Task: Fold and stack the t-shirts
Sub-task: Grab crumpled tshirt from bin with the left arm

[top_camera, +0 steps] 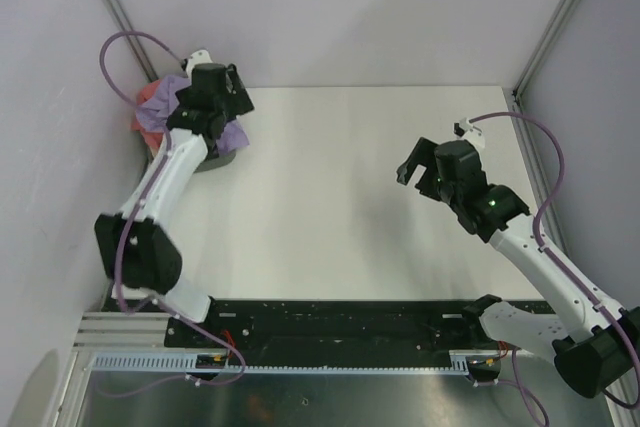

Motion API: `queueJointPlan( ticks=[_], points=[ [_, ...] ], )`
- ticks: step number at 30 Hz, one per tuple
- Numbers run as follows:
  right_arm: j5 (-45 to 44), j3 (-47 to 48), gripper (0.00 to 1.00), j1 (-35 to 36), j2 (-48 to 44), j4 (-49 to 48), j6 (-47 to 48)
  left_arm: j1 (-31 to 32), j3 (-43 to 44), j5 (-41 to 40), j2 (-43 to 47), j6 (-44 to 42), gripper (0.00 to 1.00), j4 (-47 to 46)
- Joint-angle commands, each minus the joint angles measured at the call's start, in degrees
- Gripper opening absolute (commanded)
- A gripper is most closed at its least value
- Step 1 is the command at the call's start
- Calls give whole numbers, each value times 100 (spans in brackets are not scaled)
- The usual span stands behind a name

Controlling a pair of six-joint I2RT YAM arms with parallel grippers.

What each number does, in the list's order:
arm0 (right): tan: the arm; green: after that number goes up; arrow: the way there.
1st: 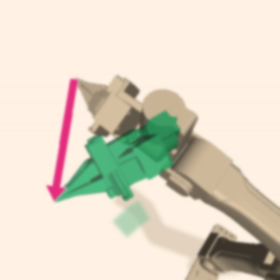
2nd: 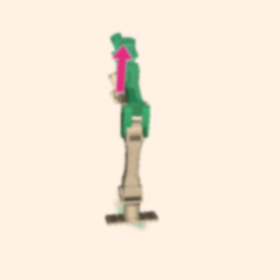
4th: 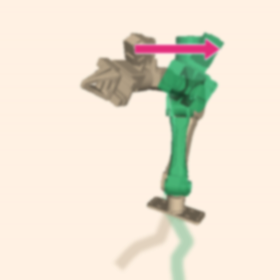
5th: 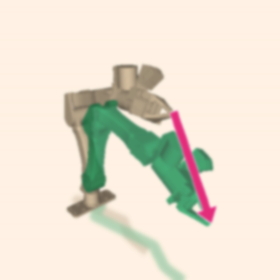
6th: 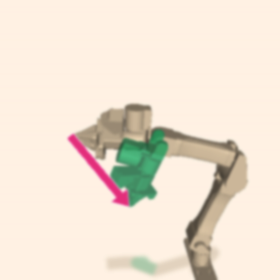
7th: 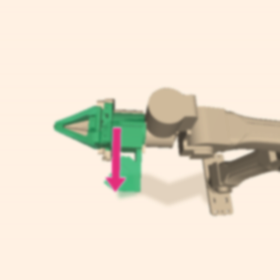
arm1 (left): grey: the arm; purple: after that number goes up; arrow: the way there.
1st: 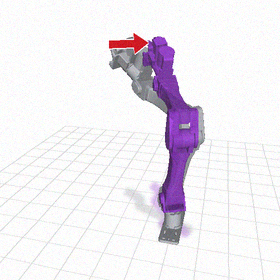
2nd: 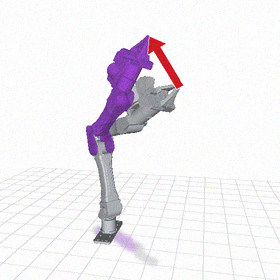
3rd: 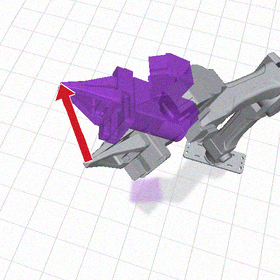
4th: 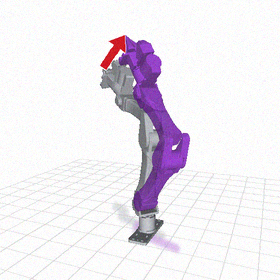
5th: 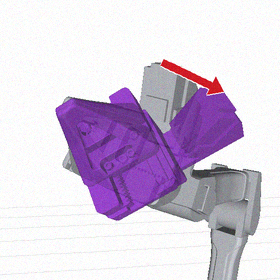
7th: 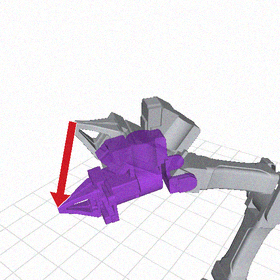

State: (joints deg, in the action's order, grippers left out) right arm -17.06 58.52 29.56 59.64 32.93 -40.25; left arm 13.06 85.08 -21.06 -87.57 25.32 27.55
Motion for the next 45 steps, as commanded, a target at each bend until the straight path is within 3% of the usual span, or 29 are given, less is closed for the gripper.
queueJointPlan(
  ticks=[1,9,12,15,18,24,26,35,45],
  points=[
    [-19,151,99,69,-241,176,65,-772,728,-88,-1013,190,99,-194],
    [-51,156,99,97,-469,479,178,-1500,1813,-121,-2768,59,97,-334],
    [-62,132,99,108,-478,538,272,-1638,1930,-143,-3115,32,97,-459],
    [-94,93,99,111,-479,575,336,-1708,2009,-89,-3293,-50,91,-589],
    [-125,27,99,111,-468,560,351,-1749,2073,3,-3342,-107,73,-689],
    [-42,-42,99,114,-365,488,283,-1756,1854,200,-3022,-186,9,-867],
    [-32,-67,99,123,-341,465,268,-1726,1538,276,-2698,-186,2,-1050],
    [-52,-84,98,121,-302,154,414,-1379,566,333,-871,-526,0,-1531],
    [-127,-72,98,107,-397,-136,506,-91,-78,632,853,-849,0,-1624]
  ],
)
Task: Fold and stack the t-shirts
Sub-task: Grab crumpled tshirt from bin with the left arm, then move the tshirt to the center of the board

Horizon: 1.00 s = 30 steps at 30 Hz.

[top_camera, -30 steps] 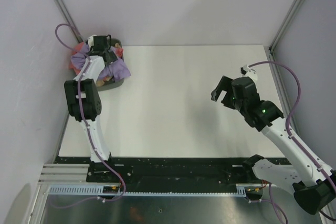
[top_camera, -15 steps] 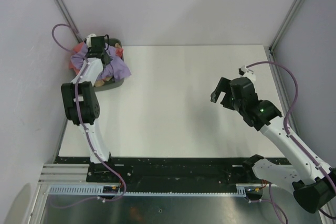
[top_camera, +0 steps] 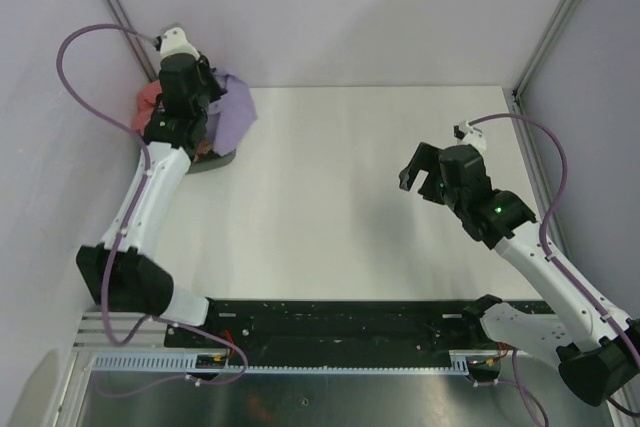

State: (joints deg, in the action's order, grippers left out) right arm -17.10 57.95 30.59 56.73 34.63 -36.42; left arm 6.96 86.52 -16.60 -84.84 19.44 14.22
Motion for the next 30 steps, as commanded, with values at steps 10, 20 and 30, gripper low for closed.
queueJointPlan(
  ticks=[10,20,30],
  points=[
    [-543,162,97,-54,-424,-280,250,3121,-904,251,1625,-284,0,-287],
    [-856,193,97,-198,-664,-25,227,4422,-901,604,1171,-38,0,-431],
    [-955,194,97,-281,-606,135,212,4567,-617,1332,472,31,8,-495]
  ],
)
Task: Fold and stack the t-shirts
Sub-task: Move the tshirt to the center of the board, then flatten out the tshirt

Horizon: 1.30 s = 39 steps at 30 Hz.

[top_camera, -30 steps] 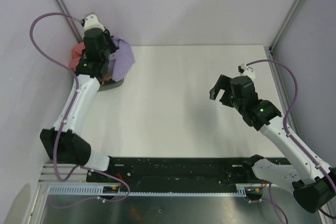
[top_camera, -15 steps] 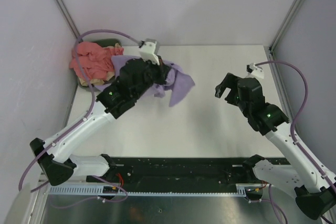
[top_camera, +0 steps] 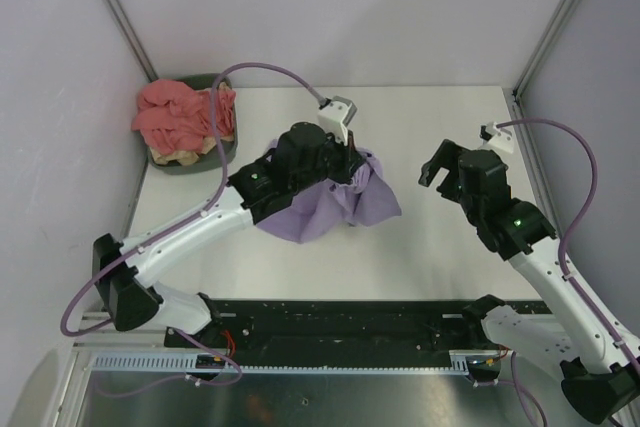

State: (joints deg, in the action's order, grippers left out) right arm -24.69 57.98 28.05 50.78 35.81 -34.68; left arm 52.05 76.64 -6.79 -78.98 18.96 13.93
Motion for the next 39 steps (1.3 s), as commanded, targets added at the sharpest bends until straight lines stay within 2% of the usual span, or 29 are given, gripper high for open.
queueJointPlan(
  ticks=[1,2,3,4,5,7,11,14,19,22,27,32,39],
  points=[
    [-187,194,97,-28,17,20,43,59,357,282,-160,98,26,-447],
    [-173,191,97,-32,49,21,54,55,332,173,-191,112,55,-415],
    [-140,189,97,-35,91,26,65,35,298,39,-207,127,77,-359],
    [-92,193,98,-36,121,42,70,-5,263,-81,-215,153,88,-270],
    [-42,195,98,-36,149,67,68,-57,215,-220,-188,192,94,-172],
    [39,192,98,-32,203,172,47,-202,67,-484,-47,289,98,39],
    [128,155,97,155,410,461,-124,-707,-590,-849,570,607,99,374],
    [99,41,96,628,605,577,-352,-1149,-1260,-960,1031,939,98,626],
    [-7,-375,93,1699,916,290,-941,-1948,-2467,-761,1746,1648,90,798],
    [-2,-538,92,2059,1311,73,-1202,-2380,-2984,-531,1965,1961,86,810],
    [-14,-676,89,2146,1806,-99,-1332,-2820,-3541,-534,1993,2274,81,816],
    [27,-905,86,2149,1873,-148,-1439,-3489,-3895,-500,1680,2720,74,808],
    [120,-1343,86,2151,1695,-242,-1627,-3650,-3747,-1428,1114,2839,67,817]
  ],
)
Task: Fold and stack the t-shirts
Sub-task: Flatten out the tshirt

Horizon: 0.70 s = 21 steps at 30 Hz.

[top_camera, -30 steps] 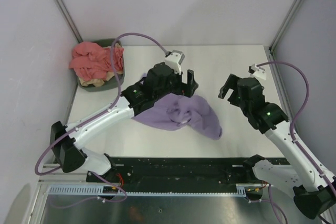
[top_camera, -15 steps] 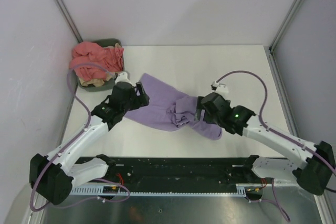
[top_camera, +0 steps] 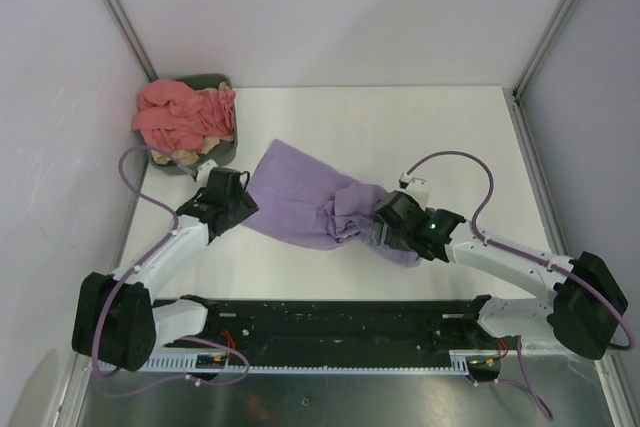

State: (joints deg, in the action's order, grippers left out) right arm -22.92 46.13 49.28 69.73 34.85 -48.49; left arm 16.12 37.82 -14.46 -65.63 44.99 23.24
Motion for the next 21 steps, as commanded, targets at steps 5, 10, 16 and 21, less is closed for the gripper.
queueJointPlan(
  ticks=[5,10,16,21],
  points=[
    [-70,-307,86,29,-308,-177,-309,-105,420,-1136,-864,431,64,-30],
    [-73,-374,85,29,-355,-203,-350,-151,725,-1489,-1578,598,61,22],
    [-90,-478,86,27,-387,-265,-365,-209,966,-1598,-2195,723,57,26],
    [-100,-584,86,10,-431,-323,-372,-214,964,-1593,-2443,806,55,20]
  ],
)
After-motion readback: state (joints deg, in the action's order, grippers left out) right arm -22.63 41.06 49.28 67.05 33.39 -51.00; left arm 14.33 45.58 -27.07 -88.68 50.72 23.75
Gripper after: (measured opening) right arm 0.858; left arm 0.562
